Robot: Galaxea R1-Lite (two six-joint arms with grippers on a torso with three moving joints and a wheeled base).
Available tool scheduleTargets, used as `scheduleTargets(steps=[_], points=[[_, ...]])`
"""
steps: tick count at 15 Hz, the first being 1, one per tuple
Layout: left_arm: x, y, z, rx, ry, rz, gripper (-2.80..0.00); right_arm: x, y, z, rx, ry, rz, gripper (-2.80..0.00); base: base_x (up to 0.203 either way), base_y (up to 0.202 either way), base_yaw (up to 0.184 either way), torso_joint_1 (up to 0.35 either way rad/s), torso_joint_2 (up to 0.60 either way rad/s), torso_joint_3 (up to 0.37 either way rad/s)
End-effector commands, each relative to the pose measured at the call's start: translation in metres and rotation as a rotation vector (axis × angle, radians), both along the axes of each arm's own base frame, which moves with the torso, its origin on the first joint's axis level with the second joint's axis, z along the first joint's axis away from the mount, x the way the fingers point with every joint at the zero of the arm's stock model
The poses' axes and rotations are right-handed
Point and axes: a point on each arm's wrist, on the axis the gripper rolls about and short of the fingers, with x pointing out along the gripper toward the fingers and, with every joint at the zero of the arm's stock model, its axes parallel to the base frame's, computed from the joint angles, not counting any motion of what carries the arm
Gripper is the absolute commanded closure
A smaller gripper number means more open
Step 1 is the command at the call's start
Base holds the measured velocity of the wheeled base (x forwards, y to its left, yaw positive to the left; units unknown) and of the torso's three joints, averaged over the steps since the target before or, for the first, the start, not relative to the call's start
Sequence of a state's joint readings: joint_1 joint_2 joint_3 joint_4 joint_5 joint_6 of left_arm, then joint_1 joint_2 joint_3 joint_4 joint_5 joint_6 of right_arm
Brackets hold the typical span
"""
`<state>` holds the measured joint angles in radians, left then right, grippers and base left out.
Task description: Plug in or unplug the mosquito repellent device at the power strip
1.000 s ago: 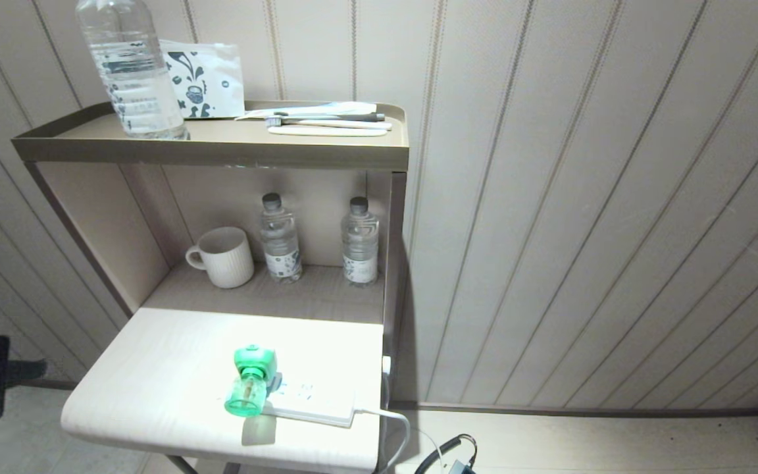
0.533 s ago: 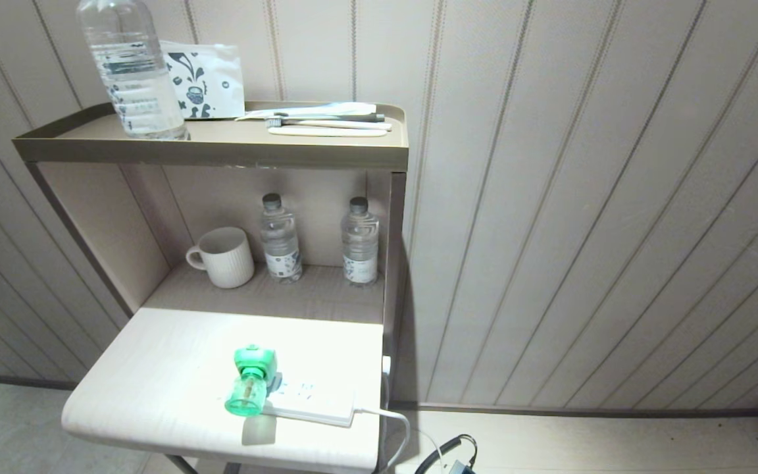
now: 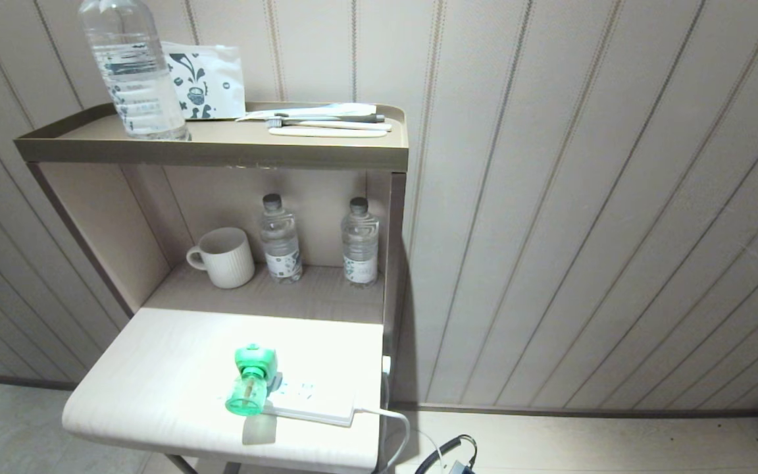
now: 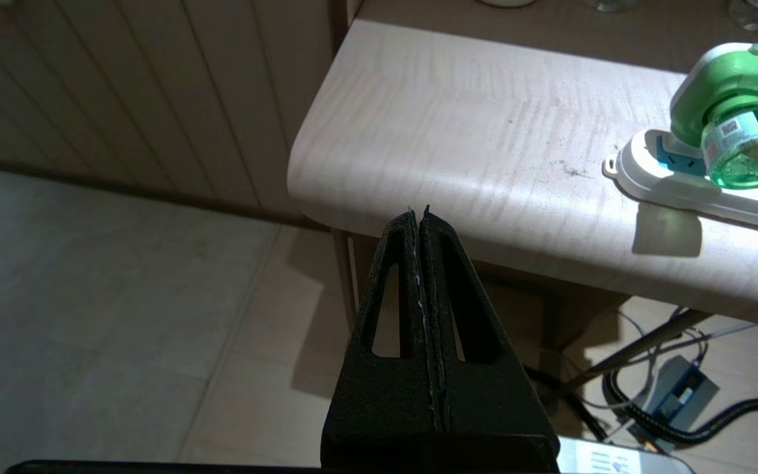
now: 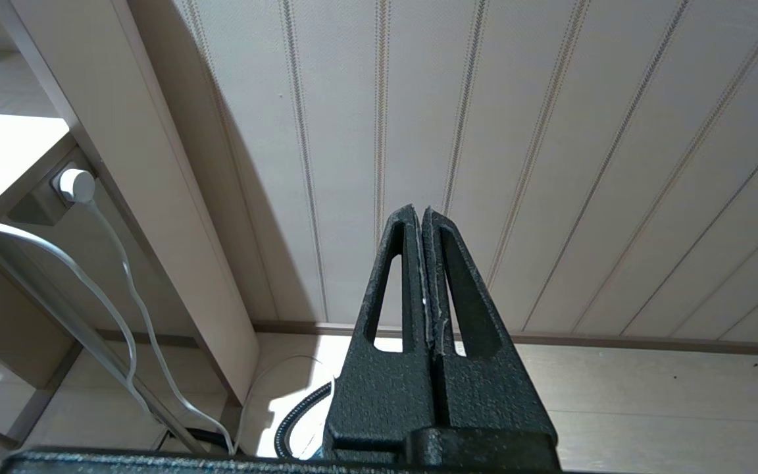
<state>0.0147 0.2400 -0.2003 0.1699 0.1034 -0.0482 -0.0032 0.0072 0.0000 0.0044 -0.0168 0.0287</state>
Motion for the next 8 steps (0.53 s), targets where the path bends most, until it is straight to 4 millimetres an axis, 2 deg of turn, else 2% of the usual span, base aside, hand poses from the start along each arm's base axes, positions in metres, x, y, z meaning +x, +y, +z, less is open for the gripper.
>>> scheduleTargets(steps=[1, 3, 5, 8], points=[[-0.017, 0.000, -0.021, 0.033, -0.133, -0.009, 0.00, 0.000, 0.000, 0.000, 0.000, 0.001, 0.000, 0.00, 0.000, 0.000, 0.000, 0.000, 0.00, 0.000], [-0.015, 0.000, -0.033, 0.120, -0.185, -0.037, 0.00, 0.000, 0.000, 0.000, 0.000, 0.001, 0.000, 0.00, 0.000, 0.000, 0.000, 0.000, 0.00, 0.000], [-0.010, -0.002, -0.034, 0.132, -0.276, -0.107, 0.00, 0.000, 0.000, 0.000, 0.000, 0.001, 0.000, 0.00, 0.000, 0.000, 0.000, 0.000, 0.00, 0.000], [-0.009, -0.003, -0.034, 0.155, -0.291, -0.164, 0.00, 0.000, 0.000, 0.000, 0.000, 0.001, 0.000, 0.00, 0.000, 0.000, 0.000, 0.000, 0.00, 0.000]])
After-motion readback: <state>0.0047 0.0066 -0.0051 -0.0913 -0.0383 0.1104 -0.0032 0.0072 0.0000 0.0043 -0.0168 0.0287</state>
